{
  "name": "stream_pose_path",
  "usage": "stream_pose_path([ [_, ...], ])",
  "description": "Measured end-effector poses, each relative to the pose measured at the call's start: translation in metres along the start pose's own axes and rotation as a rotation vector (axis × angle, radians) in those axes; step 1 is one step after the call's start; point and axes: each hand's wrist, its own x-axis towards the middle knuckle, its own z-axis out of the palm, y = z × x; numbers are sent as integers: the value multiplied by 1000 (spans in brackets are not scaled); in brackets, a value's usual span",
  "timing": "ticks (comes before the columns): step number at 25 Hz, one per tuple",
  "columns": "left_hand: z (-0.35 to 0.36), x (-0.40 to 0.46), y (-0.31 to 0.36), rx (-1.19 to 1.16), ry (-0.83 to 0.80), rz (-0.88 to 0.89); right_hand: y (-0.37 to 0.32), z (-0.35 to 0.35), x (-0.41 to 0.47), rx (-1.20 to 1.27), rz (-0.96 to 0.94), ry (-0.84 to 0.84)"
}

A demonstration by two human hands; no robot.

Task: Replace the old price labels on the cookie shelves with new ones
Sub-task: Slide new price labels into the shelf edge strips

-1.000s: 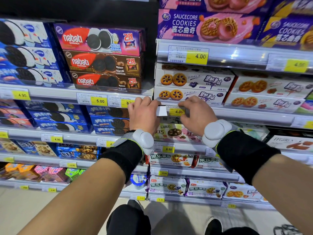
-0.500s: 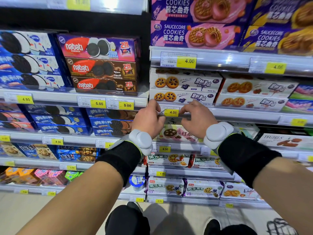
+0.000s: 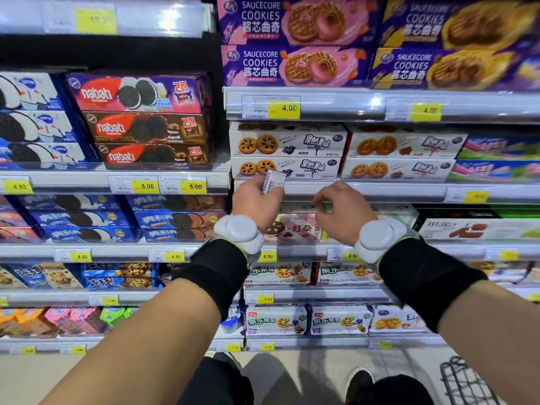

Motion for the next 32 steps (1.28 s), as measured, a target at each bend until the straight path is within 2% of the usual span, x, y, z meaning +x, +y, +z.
stream_pose_path([
  [3, 15, -4, 4, -21, -27, -3, 12, -2, -3, 24, 19, 10],
  [11, 51, -10, 3, -277, -70, -119, 36, -8, -6, 82, 43, 44],
  [20, 84, -17, 21, -458, -74, -183, 61, -16, -9, 440, 177, 121],
  [24, 104, -13, 25, -343, -116, -107, 80, -27, -10, 428, 224, 266],
  [32, 123, -3, 31, 87, -150, 161, 117, -41, -1, 477, 231, 335],
])
